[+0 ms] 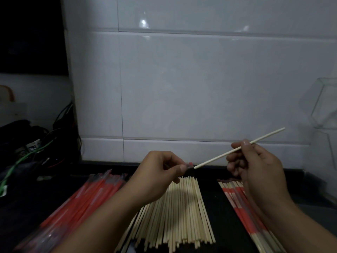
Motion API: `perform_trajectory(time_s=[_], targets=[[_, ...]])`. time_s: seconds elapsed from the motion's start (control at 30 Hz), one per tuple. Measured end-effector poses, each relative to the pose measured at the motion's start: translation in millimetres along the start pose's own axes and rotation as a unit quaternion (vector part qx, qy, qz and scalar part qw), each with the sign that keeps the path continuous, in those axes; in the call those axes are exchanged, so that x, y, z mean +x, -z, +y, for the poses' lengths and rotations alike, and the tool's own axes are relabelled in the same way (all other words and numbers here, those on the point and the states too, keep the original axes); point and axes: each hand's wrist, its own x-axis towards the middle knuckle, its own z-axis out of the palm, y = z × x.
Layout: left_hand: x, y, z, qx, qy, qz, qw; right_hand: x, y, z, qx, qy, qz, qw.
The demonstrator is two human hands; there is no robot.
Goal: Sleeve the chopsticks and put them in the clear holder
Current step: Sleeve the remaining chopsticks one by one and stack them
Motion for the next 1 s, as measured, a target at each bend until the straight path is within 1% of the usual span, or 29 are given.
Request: perform_trajectory(time_s=[0.33,0.63,0.83,0.97,1.0], targets=[[-0.3,-0.2,-0.6,0.007,0.003,-0.013,1.0,0.2,-0.6,-1.6,0.015,0.013,0.012,1.0],[-0.9,-0.5,0.2,0.01,0.006,-0.021,1.0,-9.5,-6.2,-2.4,-0.017,-0.001,-0.029,0.999],[-1.4,-1.1,1.2,0.015,0.007,-0.027,0.999,-11.6,-7.9,-2.4,-0.052,0.003,-0.073,0.996],[-2.1,-2.3,2.2,0.015,0.004,-0.027,1.0,-13.9,-11.0,-0.9,-0.095,-0.035,-0.157,0.983],[-2.0,-1.8,2.3,0.014,0.003,-0.022,1.0,-14.6,-12.0,-0.5,-0.093,-0.042,-0.165,0.981]])
